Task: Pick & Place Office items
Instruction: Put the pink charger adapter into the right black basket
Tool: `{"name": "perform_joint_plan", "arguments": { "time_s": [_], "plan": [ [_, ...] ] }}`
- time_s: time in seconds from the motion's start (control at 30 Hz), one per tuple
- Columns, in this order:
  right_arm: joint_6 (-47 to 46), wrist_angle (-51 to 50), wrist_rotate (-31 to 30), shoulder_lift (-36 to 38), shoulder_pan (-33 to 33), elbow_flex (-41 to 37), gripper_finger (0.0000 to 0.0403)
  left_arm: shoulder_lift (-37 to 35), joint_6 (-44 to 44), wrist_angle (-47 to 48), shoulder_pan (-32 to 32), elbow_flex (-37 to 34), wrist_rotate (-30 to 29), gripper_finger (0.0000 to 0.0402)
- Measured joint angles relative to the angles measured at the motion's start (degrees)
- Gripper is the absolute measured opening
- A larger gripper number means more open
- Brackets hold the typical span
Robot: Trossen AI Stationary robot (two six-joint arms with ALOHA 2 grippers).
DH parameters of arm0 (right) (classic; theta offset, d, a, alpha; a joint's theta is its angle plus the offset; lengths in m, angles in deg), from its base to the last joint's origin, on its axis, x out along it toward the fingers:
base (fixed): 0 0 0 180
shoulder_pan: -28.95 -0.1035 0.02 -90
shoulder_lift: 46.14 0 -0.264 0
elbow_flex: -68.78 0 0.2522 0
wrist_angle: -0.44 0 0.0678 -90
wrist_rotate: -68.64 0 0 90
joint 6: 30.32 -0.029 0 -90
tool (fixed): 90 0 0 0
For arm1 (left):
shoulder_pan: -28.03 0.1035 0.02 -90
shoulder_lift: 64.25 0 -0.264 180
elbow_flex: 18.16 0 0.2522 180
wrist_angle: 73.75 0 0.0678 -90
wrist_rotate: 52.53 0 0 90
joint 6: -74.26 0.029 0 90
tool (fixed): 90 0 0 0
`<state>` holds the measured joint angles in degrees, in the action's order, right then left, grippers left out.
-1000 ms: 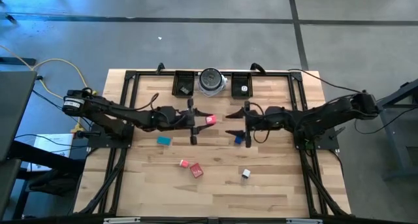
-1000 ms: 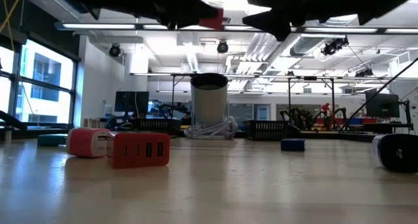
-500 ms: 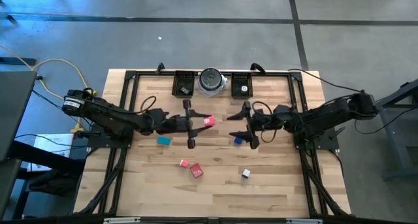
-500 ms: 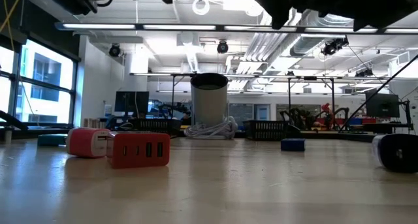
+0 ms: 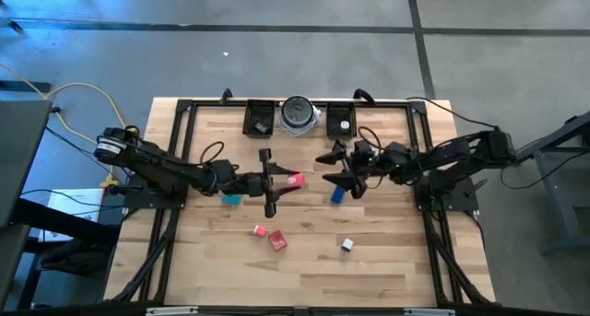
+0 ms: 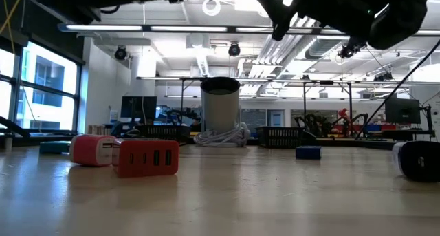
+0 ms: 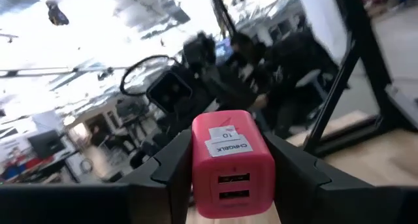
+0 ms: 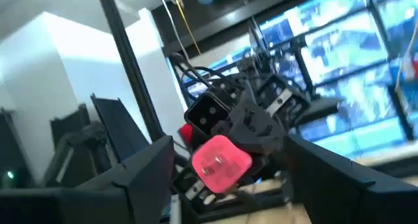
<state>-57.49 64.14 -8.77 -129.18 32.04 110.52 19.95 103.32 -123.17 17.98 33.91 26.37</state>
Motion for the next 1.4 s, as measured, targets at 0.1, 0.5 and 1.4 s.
{"name": "perform_joint_plan", "arguments": {
  "time_s": [0.1, 0.5, 1.4],
  "plan": [
    [-5.9, -0.3, 1.3, -1.3, 1.2, 0.0, 0.0277, 1.2, 1.1, 0.1, 0.2, 0.0, -1.1, 0.0151],
    [-20.3, -4.8, 5.8, -1.5, 1.9, 0.0, 0.0277, 1.2, 4.6, 6.0, 0.2, 0.2, -4.2, 0.0151],
    [-23.8, -10.5, 5.7, -1.5, 0.9, 0.3, 0.0277, 1.2, 4.3, 18.9, 1.3, 5.6, -4.0, 0.0151]
  ]
}}
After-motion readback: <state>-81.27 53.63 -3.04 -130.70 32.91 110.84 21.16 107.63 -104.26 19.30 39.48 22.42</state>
